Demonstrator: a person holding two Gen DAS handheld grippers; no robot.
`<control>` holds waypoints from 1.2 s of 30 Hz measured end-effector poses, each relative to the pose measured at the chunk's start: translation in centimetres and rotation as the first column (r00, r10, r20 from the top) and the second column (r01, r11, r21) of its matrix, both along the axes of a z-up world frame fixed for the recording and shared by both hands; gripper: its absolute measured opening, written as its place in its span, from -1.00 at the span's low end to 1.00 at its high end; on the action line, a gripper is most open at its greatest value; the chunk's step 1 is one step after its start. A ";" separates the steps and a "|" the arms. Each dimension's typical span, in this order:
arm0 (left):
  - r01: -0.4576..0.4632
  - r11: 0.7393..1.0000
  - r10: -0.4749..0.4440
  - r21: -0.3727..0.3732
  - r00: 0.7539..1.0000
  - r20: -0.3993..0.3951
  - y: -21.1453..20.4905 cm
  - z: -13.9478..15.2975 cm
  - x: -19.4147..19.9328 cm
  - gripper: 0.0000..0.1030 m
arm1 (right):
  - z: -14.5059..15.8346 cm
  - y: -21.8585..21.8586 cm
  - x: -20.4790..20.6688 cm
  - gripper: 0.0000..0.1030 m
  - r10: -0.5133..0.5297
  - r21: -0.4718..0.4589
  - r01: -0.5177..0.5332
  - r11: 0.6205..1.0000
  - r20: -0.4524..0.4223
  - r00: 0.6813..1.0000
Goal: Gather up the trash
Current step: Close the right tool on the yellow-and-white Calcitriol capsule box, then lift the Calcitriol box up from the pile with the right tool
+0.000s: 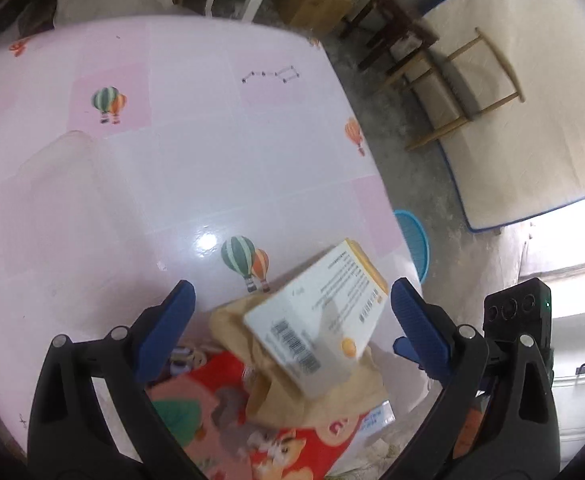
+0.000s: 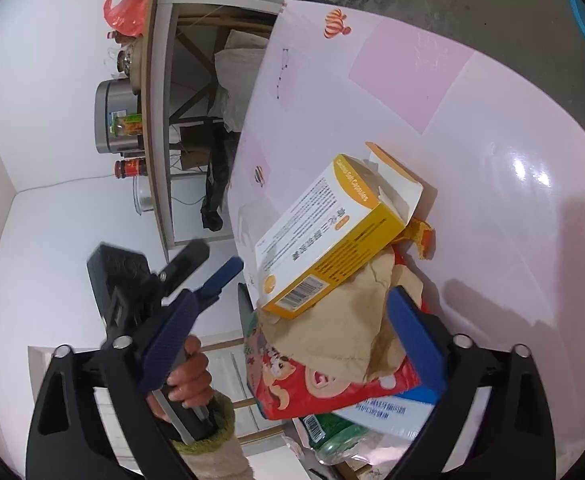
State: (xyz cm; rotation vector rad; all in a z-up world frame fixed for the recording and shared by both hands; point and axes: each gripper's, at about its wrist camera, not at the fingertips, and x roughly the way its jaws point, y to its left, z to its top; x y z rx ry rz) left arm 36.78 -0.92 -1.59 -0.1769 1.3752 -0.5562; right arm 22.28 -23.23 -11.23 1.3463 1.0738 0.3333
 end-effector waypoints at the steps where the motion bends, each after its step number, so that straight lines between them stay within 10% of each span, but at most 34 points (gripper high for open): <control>1: 0.004 1.000 -0.004 0.006 1.000 -0.015 -0.4 -0.2 0.3 0.83 | -0.6 0.0 0.3 0.57 0.000 0.016 0.000 1.000 -0.012 1.000; 18: 0.011 0.990 -0.036 -0.138 0.983 -0.182 -4.5 -1.9 0.8 0.83 | -2.9 -1.1 3.4 -0.28 0.028 0.149 -0.031 0.988 0.017 0.999; 32: -0.007 0.980 -0.011 -0.201 0.996 -0.088 -8.7 -1.9 2.7 0.83 | -2.0 -5.9 9.4 -0.27 0.033 -0.109 -0.030 0.994 0.029 0.999; 36: -0.018 0.981 0.017 -0.195 1.000 -0.008 -7.9 -0.4 2.3 0.83 | -1.3 -7.1 8.9 0.01 0.024 -0.241 -0.016 0.970 0.031 0.999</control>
